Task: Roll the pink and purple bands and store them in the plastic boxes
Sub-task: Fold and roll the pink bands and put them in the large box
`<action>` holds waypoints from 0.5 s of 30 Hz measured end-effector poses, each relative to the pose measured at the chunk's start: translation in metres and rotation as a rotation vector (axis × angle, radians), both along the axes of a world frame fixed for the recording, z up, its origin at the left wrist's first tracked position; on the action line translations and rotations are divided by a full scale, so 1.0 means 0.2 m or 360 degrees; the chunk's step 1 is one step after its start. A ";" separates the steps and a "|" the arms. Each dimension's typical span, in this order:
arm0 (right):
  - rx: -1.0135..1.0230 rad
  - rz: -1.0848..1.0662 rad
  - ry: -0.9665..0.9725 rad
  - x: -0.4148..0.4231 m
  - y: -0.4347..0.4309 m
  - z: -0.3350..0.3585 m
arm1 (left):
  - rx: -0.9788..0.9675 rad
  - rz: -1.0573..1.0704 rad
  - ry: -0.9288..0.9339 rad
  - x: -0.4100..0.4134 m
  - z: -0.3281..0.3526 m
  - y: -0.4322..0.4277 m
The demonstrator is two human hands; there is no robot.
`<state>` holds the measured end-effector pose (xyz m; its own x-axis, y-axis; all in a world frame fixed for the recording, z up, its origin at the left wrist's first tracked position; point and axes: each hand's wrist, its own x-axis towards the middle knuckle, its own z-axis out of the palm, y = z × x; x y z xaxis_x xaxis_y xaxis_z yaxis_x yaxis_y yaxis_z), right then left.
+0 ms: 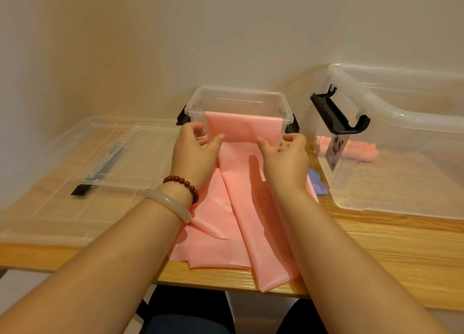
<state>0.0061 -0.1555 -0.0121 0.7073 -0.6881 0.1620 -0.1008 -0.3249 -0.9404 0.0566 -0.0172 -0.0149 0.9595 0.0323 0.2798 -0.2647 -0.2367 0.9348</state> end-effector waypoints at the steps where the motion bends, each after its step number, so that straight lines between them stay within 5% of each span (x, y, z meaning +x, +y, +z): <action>1: 0.0110 0.0033 0.0008 0.00 0.00 0.00 | -0.0145 -0.0084 0.0121 -0.01 0.00 -0.01; 7: 0.0318 0.0342 -0.0261 -0.01 0.04 0.04 | -0.0378 -0.0403 0.0339 0.00 0.04 0.01; 12: 0.0826 0.0434 -0.0523 -0.01 0.04 0.12 | -0.0850 -0.0777 0.0538 -0.03 0.06 0.02; 15: 0.1200 0.0576 -0.0594 -0.02 0.04 0.16 | -0.0860 -0.0907 0.0553 -0.02 0.05 0.03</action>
